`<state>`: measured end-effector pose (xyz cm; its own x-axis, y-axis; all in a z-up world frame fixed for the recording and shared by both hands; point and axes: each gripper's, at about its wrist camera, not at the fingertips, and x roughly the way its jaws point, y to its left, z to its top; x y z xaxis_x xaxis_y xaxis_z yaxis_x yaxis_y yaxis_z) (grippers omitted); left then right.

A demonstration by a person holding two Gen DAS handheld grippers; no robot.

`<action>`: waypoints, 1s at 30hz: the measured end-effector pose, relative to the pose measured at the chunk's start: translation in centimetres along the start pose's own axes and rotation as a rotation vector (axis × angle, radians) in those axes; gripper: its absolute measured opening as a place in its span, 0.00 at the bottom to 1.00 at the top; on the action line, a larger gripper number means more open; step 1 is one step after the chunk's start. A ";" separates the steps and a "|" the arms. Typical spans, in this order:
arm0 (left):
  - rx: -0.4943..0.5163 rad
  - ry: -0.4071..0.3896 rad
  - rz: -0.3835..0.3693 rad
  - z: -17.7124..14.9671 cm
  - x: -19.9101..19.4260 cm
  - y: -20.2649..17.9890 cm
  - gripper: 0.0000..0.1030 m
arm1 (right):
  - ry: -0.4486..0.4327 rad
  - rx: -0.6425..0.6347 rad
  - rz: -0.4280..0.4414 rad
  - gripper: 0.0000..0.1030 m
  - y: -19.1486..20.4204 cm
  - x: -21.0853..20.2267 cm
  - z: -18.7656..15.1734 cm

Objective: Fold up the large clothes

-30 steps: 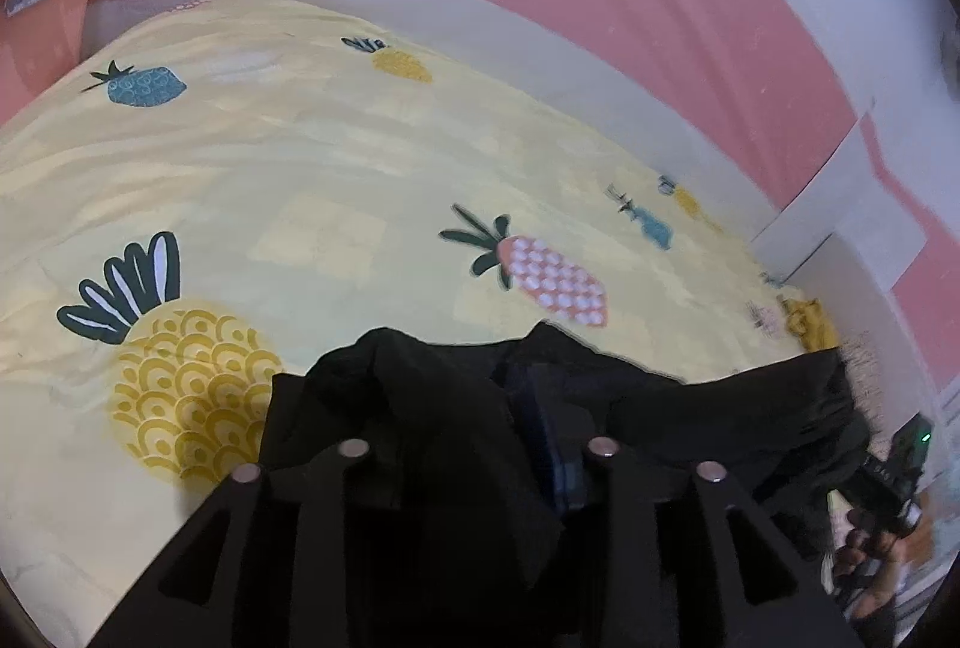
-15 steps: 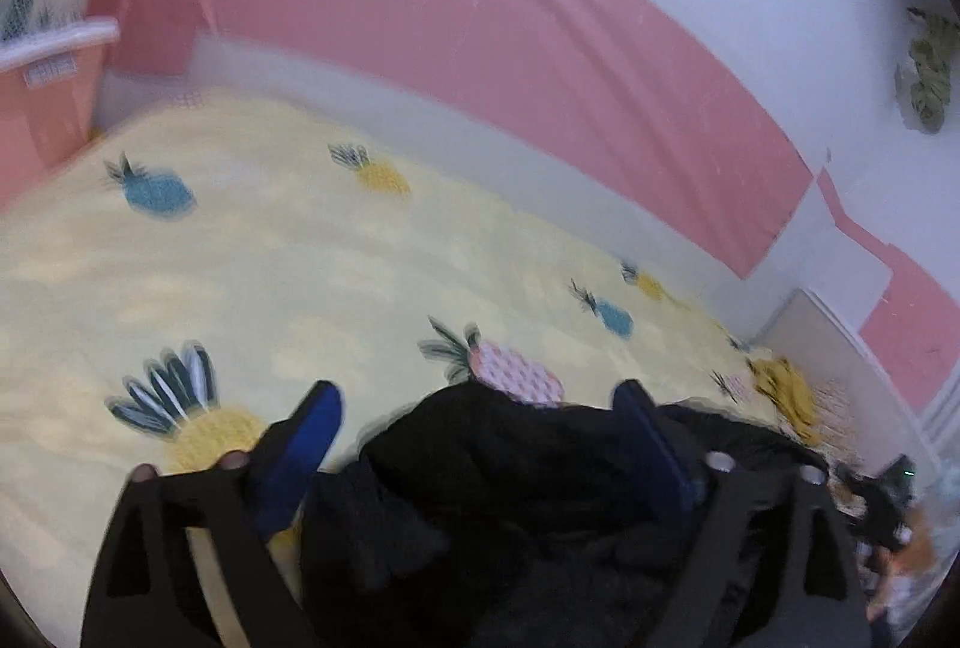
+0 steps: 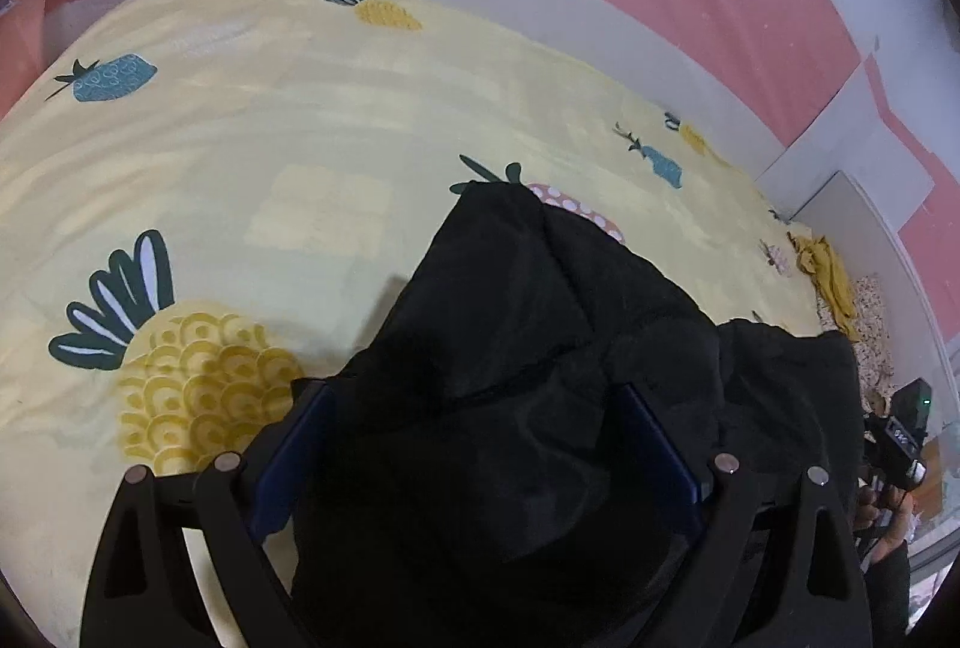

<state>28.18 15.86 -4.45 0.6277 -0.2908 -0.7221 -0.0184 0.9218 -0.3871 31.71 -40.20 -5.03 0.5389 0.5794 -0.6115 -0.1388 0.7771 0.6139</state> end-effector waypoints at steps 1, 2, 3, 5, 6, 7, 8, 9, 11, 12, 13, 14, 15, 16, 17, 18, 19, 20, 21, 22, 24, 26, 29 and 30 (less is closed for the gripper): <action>0.006 0.006 0.006 0.2 0.3 -0.2 0.87 | 0.002 -0.012 0.002 0.57 0.4 0.2 0.3; 0.018 0.008 0.014 0.3 0.4 -0.4 0.83 | 0.009 -0.023 -0.002 0.57 0.4 0.1 0.4; 0.032 0.006 0.026 0.1 0.6 -0.7 0.75 | 0.035 -0.034 -0.033 0.57 0.6 0.8 0.6; 0.059 -0.015 0.064 0.0 0.9 -1.1 0.60 | 0.086 -0.027 -0.088 0.56 0.2 2.2 0.7; 0.066 -0.029 0.087 0.0 0.9 -1.1 0.50 | 0.093 -0.024 -0.107 0.37 -0.3 2.4 0.6; 0.066 -0.051 0.112 0.0 0.8 -1.3 0.45 | 0.086 -0.038 -0.141 0.23 -0.3 2.4 0.5; 0.069 -0.073 0.127 0.0 0.5 -1.3 0.38 | 0.072 -0.063 -0.161 0.16 0.0 2.2 0.5; 0.073 -0.101 0.141 0.0 0.2 -1.7 0.35 | 0.045 -0.090 -0.178 0.12 0.8 1.8 0.5; 0.082 -0.147 0.169 0.0 -0.2 -2.0 0.33 | -0.013 -0.149 -0.239 0.11 2.5 0.9 0.7; 0.079 -0.157 0.181 0.0 0.0 -1.9 0.33 | -0.036 -0.173 -0.267 0.11 3.0 0.9 0.9; 0.069 -0.151 0.190 -0.1 0.7 -1.6 0.33 | -0.041 -0.183 -0.287 0.11 3.0 1.1 1.0; 0.060 -0.142 0.201 -0.2 1.5 -1.2 0.33 | -0.020 -0.188 -0.328 0.11 2.6 2.2 0.9; 0.051 -0.135 0.205 -0.3 2.4 -0.8 0.35 | 0.005 -0.200 -0.367 0.11 2.1 3.5 0.6; 0.034 -0.126 0.198 -0.4 3.1 -0.3 0.36 | 0.037 -0.212 -0.397 0.11 1.5 4.9 0.2; 0.017 -0.128 0.194 -0.5 3.5 0.1 0.39 | 0.056 -0.225 -0.422 0.11 1.3 5.8 -0.2; 0.015 -0.135 0.198 -0.5 3.8 0.0 0.39 | 0.058 -0.261 -0.464 0.11 1.4 6.8 -0.9; 0.022 -0.140 0.213 -0.6 4.0 -0.2 0.40 | 0.052 -0.288 -0.494 0.11 1.6 7.1 -1.3; 0.034 -0.144 0.237 -0.7 4.3 -0.4 0.41 | 0.045 -0.313 -0.525 0.11 1.8 7.6 -1.5; 0.046 -0.145 0.256 -0.7 4.5 -0.7 0.43 | 0.043 -0.325 -0.542 0.12 1.9 7.8 -1.5; 0.049 -0.145 0.267 -0.7 4.7 -0.8 0.44 | 0.044 -0.330 -0.549 0.12 1.9 7.9 -1.6; 0.041 -0.147 0.272 -0.5 4.4 -0.7 0.47 | 0.039 -0.324 -0.544 0.15 1.7 7.6 -1.4; 0.031 -0.150 0.258 -0.4 3.6 -0.5 0.48 | 0.009 -0.301 -0.530 0.16 1.9 6.2 -1.3; 0.018 -0.162 0.234 -0.1 1.7 -0.4 0.50 | -0.073 -0.274 -0.506 0.21 3.0 3.1 -1.2; 0.021 -0.168 0.234 -0.1 1.0 -0.5 0.51 | -0.101 -0.274 -0.498 0.21 3.6 1.9 -1.2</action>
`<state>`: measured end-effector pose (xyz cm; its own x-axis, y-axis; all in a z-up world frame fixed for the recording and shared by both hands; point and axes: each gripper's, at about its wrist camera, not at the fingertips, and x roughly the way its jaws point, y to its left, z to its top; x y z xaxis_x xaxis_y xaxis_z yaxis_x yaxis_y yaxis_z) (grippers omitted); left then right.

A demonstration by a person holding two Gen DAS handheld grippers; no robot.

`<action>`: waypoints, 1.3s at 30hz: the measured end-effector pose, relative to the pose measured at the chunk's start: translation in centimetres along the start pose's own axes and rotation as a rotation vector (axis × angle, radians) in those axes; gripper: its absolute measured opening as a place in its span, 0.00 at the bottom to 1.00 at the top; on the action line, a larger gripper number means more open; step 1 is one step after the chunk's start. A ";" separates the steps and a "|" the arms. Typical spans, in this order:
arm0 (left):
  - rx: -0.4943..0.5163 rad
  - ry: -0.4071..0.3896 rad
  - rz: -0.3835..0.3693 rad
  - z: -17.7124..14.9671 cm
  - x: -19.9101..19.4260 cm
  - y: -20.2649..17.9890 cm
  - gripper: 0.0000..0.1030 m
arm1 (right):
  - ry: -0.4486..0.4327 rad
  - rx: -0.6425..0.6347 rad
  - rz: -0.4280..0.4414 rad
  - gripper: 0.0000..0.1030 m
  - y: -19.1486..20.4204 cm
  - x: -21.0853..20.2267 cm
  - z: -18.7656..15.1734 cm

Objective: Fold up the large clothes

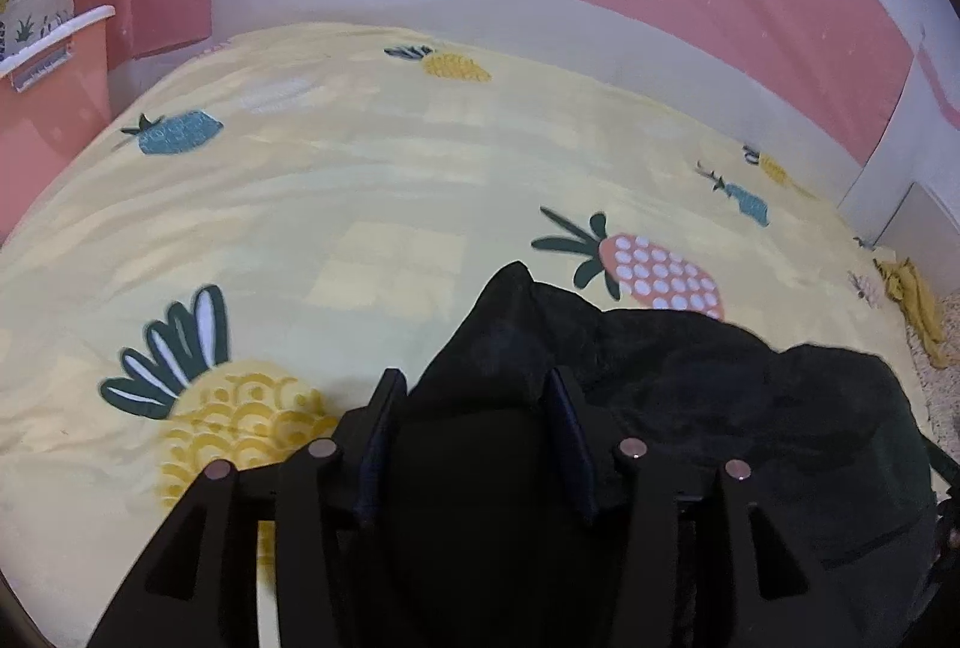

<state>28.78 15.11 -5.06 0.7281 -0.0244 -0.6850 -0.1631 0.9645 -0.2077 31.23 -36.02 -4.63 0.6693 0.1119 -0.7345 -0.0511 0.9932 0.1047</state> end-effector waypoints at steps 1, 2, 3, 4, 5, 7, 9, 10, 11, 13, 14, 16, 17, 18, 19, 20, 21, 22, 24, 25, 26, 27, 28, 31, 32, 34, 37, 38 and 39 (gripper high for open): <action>0.005 -0.010 0.002 0.2 -0.7 0.1 0.51 | -0.029 0.003 0.004 0.21 -0.1 -1.2 0.3; 0.010 -0.025 0.005 0.4 -1.5 0.1 0.51 | -0.062 0.005 0.008 0.21 -0.1 -2.5 0.6; 0.014 -0.041 0.011 0.7 -2.1 0.2 0.53 | -0.092 0.005 0.017 0.22 0.1 -3.8 0.9; 0.014 -0.059 0.021 0.9 -2.9 0.3 0.54 | -0.116 0.006 0.029 0.22 0.4 -5.0 1.1; 0.008 -0.077 0.024 1.1 -3.8 0.4 0.56 | -0.136 0.003 0.045 0.24 0.7 -6.1 1.2; -0.011 -0.112 -0.001 1.2 -5.7 0.2 0.57 | -0.162 -0.019 0.095 0.25 2.3 -8.0 1.0; 0.007 -0.139 -0.056 0.5 -7.5 -1.4 0.62 | -0.159 -0.057 0.127 0.26 4.2 -8.7 0.1; 0.033 -0.141 -0.093 -0.1 -8.1 -2.6 0.63 | -0.151 -0.074 0.137 0.26 5.2 -8.7 -0.4; 0.068 -0.133 -0.135 -0.8 -8.2 -4.0 0.63 | -0.134 -0.088 0.149 0.26 6.3 -8.2 -1.1; 0.152 -0.113 -0.188 -2.5 -7.8 -6.9 0.63 | -0.080 -0.122 0.158 0.26 8.2 -6.1 -2.4; 0.202 -0.116 -0.184 -3.2 -7.2 -8.2 0.63 | -0.065 -0.130 0.147 0.26 8.6 -5.3 -2.8; 0.286 -0.108 -0.132 -4.3 -5.0 -9.8 0.63 | -0.068 -0.167 0.107 0.26 9.0 -3.2 -3.5; 0.286 -0.070 -0.112 -4.6 -3.2 -9.7 0.64 | -0.072 -0.171 0.081 0.27 8.8 -2.0 -3.7; 0.262 -0.059 -0.118 -4.8 -1.8 -9.2 0.65 | -0.065 -0.152 0.080 0.27 8.4 -1.4 -3.8; 0.246 -0.076 -0.126 -5.0 -1.3 -8.7 0.65 | -0.057 -0.120 0.094 0.27 7.8 -0.8 -3.7; 0.234 -0.092 -0.123 -5.1 -0.8 -8.3 0.65 | -0.053 -0.115 0.095 0.27 7.5 -0.4 -3.7; 0.229 -0.097 -0.118 -5.3 -0.6 -8.3 0.65 | -0.055 -0.134 0.074 0.26 7.6 0.0 -3.8; 0.240 -0.111 -0.109 -5.5 -0.5 -8.6 0.65 | -0.058 -0.152 0.056 0.26 7.7 0.2 -3.9; 0.257 -0.120 -0.091 -6.0 0.0 -9.0 0.65 | -0.059 -0.155 0.032 0.25 7.9 1.4 -4.2; 0.252 -0.118 -0.087 -6.0 0.1 -9.1 0.65 | -0.063 -0.150 0.028 0.24 8.0 2.0 -4.3; 0.251 -0.115 -0.083 -6.0 0.3 -9.1 0.65 | -0.059 -0.146 0.028 0.24 7.9 2.2 -4.4; 0.251 -0.107 -0.079 -5.7 0.5 -9.2 0.65 | -0.053 -0.141 0.028 0.24 7.8 2.2 -4.3; 0.252 -0.097 -0.077 -5.5 0.5 -9.2 0.65 | -0.048 -0.135 0.029 0.24 7.7 2.2 -4.2; 0.257 -0.052 -0.077 -4.8 -0.3 -9.2 0.65 | -0.036 -0.111 0.035 0.24 7.3 0.9 -3.8; 0.257 -0.040 -0.084 -4.5 -0.9 -9.1 0.65 | -0.032 -0.099 0.039 0.25 7.1 0.1 -3.5; 0.252 -0.043 -0.103 -3.5 -2.0 -8.7 0.65 | -0.051 -0.080 0.047 0.25 6.7 -1.0 -2.8; 0.261 -0.080 -0.067 -1.8 -2.1 -8.1 0.65 | -0.080 -0.075 0.032 0.27 6.2 -1.7 -1.1; 0.266 -0.078 -0.039 -1.2 -1.4 -7.7 0.65 | -0.070 -0.079 0.019 0.27 6.1 -1.1 -0.7; 0.262 -0.062 -0.020 -0.7 -0.3 -7.4 0.65 | -0.045 -0.088 -0.002 0.27 6.1 0.0 -0.4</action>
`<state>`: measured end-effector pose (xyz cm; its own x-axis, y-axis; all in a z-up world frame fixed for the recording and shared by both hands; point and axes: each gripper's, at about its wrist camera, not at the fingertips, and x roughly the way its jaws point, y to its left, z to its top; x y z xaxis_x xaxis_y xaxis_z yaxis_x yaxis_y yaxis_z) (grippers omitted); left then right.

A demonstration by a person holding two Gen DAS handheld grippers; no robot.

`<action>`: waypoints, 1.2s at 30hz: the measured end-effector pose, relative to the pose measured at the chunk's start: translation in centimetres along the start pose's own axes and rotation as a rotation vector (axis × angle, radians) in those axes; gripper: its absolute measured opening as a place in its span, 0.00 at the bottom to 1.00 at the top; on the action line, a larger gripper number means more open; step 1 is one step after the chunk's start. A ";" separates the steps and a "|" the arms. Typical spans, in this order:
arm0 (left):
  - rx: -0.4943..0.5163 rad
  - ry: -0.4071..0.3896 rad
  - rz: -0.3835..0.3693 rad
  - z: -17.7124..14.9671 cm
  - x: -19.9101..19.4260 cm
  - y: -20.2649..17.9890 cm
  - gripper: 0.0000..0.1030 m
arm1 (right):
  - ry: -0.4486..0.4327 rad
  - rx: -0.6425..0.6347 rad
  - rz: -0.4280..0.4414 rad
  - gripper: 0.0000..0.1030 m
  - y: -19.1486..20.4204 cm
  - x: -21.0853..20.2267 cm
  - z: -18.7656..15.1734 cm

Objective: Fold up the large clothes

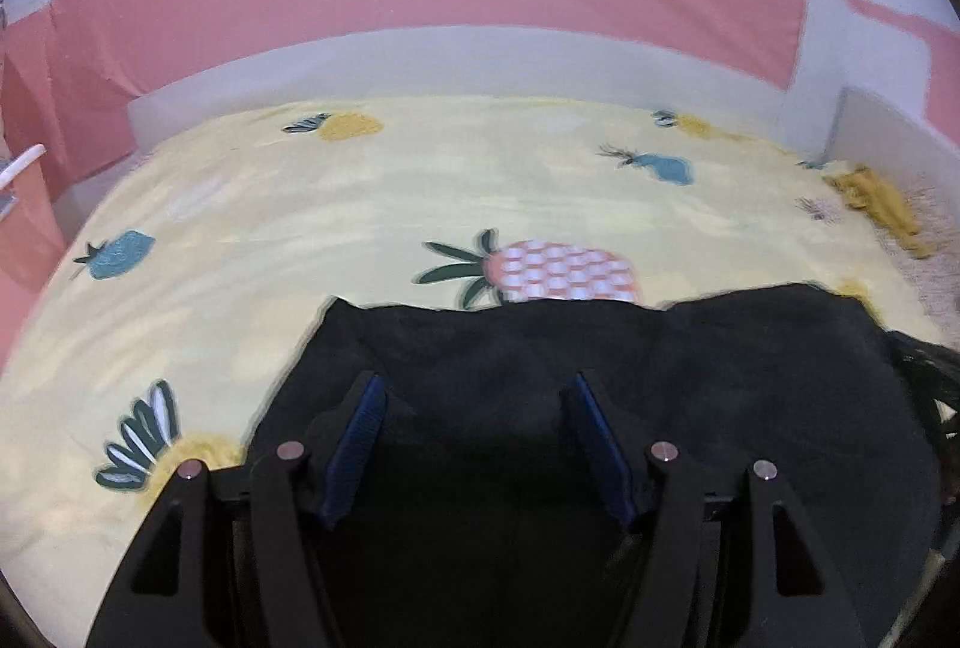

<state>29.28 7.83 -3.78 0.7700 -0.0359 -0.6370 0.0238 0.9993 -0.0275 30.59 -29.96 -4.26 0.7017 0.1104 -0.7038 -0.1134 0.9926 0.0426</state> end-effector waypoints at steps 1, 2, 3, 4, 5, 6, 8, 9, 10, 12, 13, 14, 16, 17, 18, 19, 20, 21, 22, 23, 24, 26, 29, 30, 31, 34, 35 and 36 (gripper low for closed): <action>-0.022 0.035 0.003 0.0 1.4 0.8 0.65 | 0.031 -0.008 -0.021 0.27 -0.1 1.3 -0.1; -0.054 0.064 -0.011 -0.3 2.7 1.5 0.65 | 0.060 0.001 -0.023 0.27 -0.3 2.6 -0.4; -0.082 0.072 -0.030 -0.7 3.5 1.9 0.65 | 0.071 0.024 -0.009 0.27 -0.7 3.2 -0.6; -0.100 0.058 -0.035 -1.1 3.9 2.1 0.66 | 0.063 0.038 0.001 0.27 -0.9 3.6 -0.8; -0.098 0.036 -0.029 -1.5 4.0 2.0 0.66 | 0.048 0.032 -0.014 0.27 -0.8 3.7 -1.1; -0.089 0.021 -0.019 -1.8 4.2 1.6 0.66 | 0.038 0.022 -0.029 0.26 -0.5 3.9 -1.4; -0.075 0.010 -0.003 -2.1 4.4 1.2 0.66 | 0.039 0.015 -0.040 0.26 -0.3 4.4 -1.7; -0.078 0.010 -0.007 -2.2 4.5 1.1 0.66 | 0.045 0.023 -0.031 0.26 -0.5 4.7 -1.8; -0.087 0.014 -0.017 -2.3 4.7 1.3 0.66 | 0.049 0.030 -0.023 0.26 -0.6 4.9 -1.9; -0.099 0.020 -0.036 -2.3 5.0 1.6 0.66 | 0.056 0.047 -0.005 0.26 -0.8 5.1 -2.1; -0.104 0.019 -0.041 -2.4 5.2 1.7 0.66 | 0.055 0.048 -0.005 0.26 -0.9 5.3 -2.0; -0.108 0.017 -0.044 -2.5 5.4 1.9 0.66 | 0.051 0.048 -0.009 0.26 -0.8 5.3 -2.1; -0.103 0.018 -0.035 -2.5 5.6 1.7 0.66 | 0.049 0.045 -0.018 0.26 -0.8 5.4 -2.1; -0.100 0.020 -0.032 -2.4 5.7 1.7 0.66 | 0.053 0.045 -0.019 0.26 -0.7 5.4 -2.1; -0.100 0.023 -0.029 -2.3 5.7 1.7 0.66 | 0.057 0.046 -0.017 0.26 -0.7 5.4 -2.0; -0.099 0.030 -0.026 -2.2 5.6 1.6 0.66 | 0.061 0.052 -0.013 0.26 -0.9 5.3 -1.9; -0.096 0.037 -0.020 -2.0 5.4 1.6 0.66 | 0.067 0.059 -0.009 0.26 -1.0 5.1 -1.6; -0.086 0.052 -0.010 -1.7 5.2 1.4 0.66 | 0.078 0.063 -0.009 0.26 -1.0 4.9 -1.4; -0.076 0.064 -0.003 -1.3 4.9 1.3 0.65 | 0.097 0.061 -0.019 0.26 -1.0 4.4 -0.9; -0.073 0.064 -0.005 -1.0 4.3 1.3 0.65 | 0.095 0.055 -0.032 0.27 -0.9 3.5 -0.6; -0.081 0.057 -0.018 -0.7 3.4 1.4 0.65 | 0.075 0.049 -0.036 0.27 -0.8 2.3 -0.3; -0.115 0.037 -0.051 -0.1 1.4 1.5 0.65 | 0.025 0.050 -0.012 0.27 -0.3 -0.3 0.0; -0.126 -0.019 -0.116 0.3 -2.1 0.4 0.65 | -0.033 0.033 0.053 0.27 1.6 -3.9 -0.1; -0.111 -0.038 -0.159 0.1 -3.5 -0.7 0.66 | -0.041 0.023 0.084 0.27 2.5 -4.8 -0.4; -0.082 -0.049 -0.194 -0.2 -4.4 -1.9 0.66 | -0.046 0.010 0.117 0.27 3.5 -5.5 -0.8; 0.020 -0.034 -0.271 -1.3 -4.9 -5.9 0.67 | -0.033 -0.048 0.177 0.27 6.5 -5.7 -2.1; 0.049 -0.012 -0.273 -1.6 -4.2 -6.9 0.67 | -0.017 -0.064 0.175 0.27 7.1 -4.9 -2.5; 0.070 0.033 -0.262 -2.2 -2.7 -7.8 0.68 | -0.010 -0.070 0.160 0.27 7.5 -4.1 -2.8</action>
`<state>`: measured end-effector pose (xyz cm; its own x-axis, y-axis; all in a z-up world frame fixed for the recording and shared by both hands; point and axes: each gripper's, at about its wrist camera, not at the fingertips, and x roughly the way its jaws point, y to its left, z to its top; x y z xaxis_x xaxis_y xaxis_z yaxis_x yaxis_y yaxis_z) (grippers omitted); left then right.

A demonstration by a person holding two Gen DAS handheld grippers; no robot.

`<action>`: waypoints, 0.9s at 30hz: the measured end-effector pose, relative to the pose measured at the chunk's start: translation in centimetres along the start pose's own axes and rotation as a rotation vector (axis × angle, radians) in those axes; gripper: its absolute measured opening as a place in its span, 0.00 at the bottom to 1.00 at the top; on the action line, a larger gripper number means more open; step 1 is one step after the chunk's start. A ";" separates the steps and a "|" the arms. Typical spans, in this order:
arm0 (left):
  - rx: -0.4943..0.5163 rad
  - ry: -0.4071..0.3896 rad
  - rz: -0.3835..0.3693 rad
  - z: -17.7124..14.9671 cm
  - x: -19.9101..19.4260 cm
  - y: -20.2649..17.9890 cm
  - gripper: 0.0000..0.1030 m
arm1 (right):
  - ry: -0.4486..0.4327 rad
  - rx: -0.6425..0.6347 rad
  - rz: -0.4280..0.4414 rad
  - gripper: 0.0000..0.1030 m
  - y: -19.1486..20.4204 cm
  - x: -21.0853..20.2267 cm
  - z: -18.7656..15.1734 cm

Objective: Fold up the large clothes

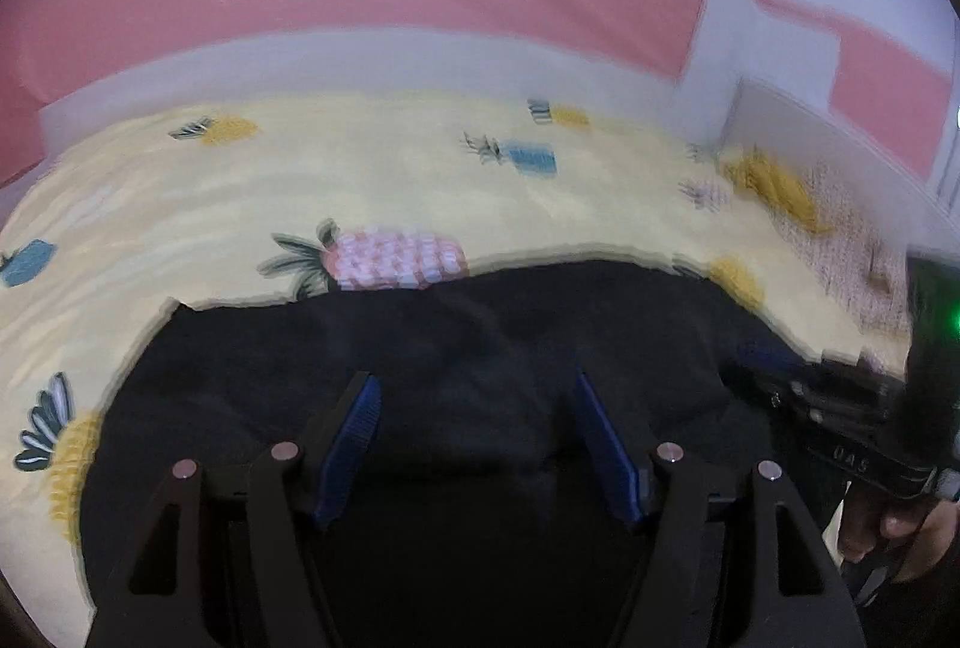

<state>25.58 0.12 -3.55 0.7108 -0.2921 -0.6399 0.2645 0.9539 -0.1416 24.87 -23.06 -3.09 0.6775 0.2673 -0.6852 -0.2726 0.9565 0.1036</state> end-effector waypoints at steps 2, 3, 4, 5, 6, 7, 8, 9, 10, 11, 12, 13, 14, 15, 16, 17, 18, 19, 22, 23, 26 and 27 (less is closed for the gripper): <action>-0.010 0.038 0.025 -0.9 2.4 0.3 0.69 | 0.013 0.003 -0.003 0.27 -0.3 1.4 -0.4; -0.010 0.031 0.032 -1.0 3.0 0.4 0.69 | 0.037 0.004 0.008 0.27 -0.6 2.5 -0.7; -0.016 0.030 0.037 -1.2 3.5 0.6 0.69 | 0.044 0.001 0.010 0.27 -0.7 2.8 -0.9; -0.014 0.030 0.049 -1.3 4.0 0.5 0.69 | 0.047 -0.011 0.000 0.27 -0.7 3.5 -1.1; -0.002 0.032 0.067 -1.4 4.3 0.3 0.69 | 0.052 -0.013 -0.005 0.27 -0.7 3.9 -1.2; 0.008 0.036 0.084 -1.3 4.5 0.0 0.69 | 0.059 -0.011 -0.012 0.27 -0.7 4.2 -1.2; 0.007 0.042 0.089 -1.2 4.5 0.0 0.69 | 0.063 -0.008 -0.015 0.27 -0.6 4.3 -1.1; -0.002 0.052 0.087 -1.0 4.4 0.0 0.69 | 0.069 0.004 -0.013 0.27 -0.7 4.1 -0.9; -0.011 0.062 0.087 -0.6 4.1 0.0 0.69 | 0.077 0.028 -0.008 0.27 -0.8 3.8 -0.4; -0.022 0.076 0.082 -0.1 3.5 0.0 0.69 | 0.087 0.050 -0.004 0.27 -0.9 3.2 0.2; -0.032 0.078 0.072 0.4 2.8 0.1 0.69 | 0.085 0.060 -0.005 0.27 -0.9 2.6 0.9; -0.042 0.070 0.062 1.0 2.2 0.1 0.69 | 0.066 0.059 -0.009 0.27 -0.9 1.9 1.6; -0.047 0.052 0.061 1.7 1.6 0.3 0.69 | 0.043 0.052 -0.010 0.28 -0.8 1.5 2.4; -0.043 0.031 0.070 2.4 1.4 0.4 0.69 | 0.030 0.044 -0.011 0.28 -0.9 1.5 3.2; -0.029 0.007 0.097 3.2 1.4 0.7 0.69 | 0.026 0.035 -0.018 0.28 -0.9 1.8 3.6; -0.019 -0.002 0.132 3.8 1.9 1.1 0.69 | 0.029 0.031 -0.030 0.28 -0.9 2.3 4.0; -0.027 0.015 0.157 4.3 2.8 1.8 0.68 | 0.050 0.025 -0.063 0.28 -1.2 3.6 4.4; -0.050 0.053 0.162 4.5 4.0 2.9 0.68 | 0.078 0.021 -0.085 0.28 -1.7 5.0 4.6; -0.085 0.107 0.166 3.3 7.1 4.7 0.69 | 0.117 0.033 -0.078 0.28 -2.4 7.6 3.7; -0.083 0.095 0.170 2.9 7.3 4.6 0.69 | 0.109 0.044 -0.076 0.28 -2.6 7.8 3.5; -0.055 0.073 0.191 2.4 7.7 4.1 0.69 | 0.097 0.013 -0.108 0.28 -2.1 8.0 3.0; -0.058 0.075 0.189 2.5 7.9 4.1 0.69 | 0.097 0.012 -0.112 0.28 -2.1 8.1 2.8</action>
<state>33.86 1.59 -7.32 0.6931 -0.1035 -0.7134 0.0912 0.9943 -0.0557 32.87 -22.53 -6.82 0.6342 0.1470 -0.7591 -0.1905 0.9812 0.0308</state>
